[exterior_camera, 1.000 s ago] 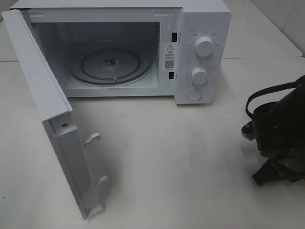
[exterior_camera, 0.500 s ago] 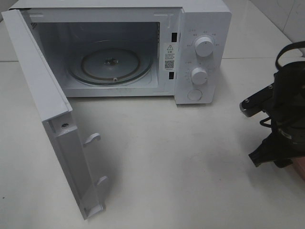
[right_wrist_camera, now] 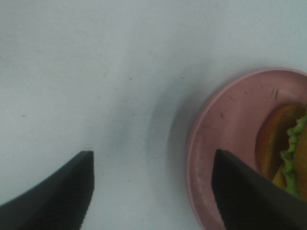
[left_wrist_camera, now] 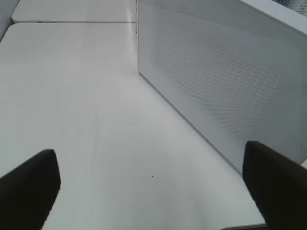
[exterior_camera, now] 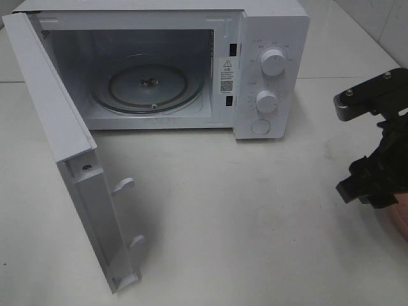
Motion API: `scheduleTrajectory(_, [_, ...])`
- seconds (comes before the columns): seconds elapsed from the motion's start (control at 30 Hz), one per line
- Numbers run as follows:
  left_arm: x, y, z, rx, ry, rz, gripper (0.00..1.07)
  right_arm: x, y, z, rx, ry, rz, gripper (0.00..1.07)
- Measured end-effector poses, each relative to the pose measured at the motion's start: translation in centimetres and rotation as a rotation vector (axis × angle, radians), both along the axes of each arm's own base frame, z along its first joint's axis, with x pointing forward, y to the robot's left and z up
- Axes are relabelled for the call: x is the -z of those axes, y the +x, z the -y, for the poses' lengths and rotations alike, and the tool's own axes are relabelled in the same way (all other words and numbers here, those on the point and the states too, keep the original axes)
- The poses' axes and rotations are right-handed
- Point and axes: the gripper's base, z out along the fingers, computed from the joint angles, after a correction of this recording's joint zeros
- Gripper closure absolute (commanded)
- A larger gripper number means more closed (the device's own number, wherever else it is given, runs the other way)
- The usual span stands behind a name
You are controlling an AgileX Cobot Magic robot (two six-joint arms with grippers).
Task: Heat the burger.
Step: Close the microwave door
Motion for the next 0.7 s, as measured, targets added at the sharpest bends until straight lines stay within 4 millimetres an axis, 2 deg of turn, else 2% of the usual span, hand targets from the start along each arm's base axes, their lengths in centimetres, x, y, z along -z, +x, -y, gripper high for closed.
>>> scheduleTrajectory(0.03, [0.0,0.0,0.0,0.0,0.0,0.0,0.09,-1.0,-0.7,0.0,-0.028,0.041,0.019,0.33])
scheduleTrajectory(0.1, [0.0,0.0,0.0,0.0,0.0,0.0,0.09,-1.4,-1.0,0.0,-0.037,0.061,0.024,0.31])
scheduleTrajectory(0.13, [0.0,0.0,0.0,0.0,0.0,0.0,0.09,-2.2,-1.6,0.1,-0.061,0.099,0.038,0.29])
scheduleTrajectory(0.43, [0.0,0.0,0.0,0.0,0.0,0.0,0.09,-4.7,-4.6,0.6,-0.118,0.218,0.056,0.3])
scheduleTrajectory(0.7, [0.0,0.0,0.0,0.0,0.0,0.0,0.09,-6.7,-8.5,2.2,-0.141,0.26,0.053,0.31])
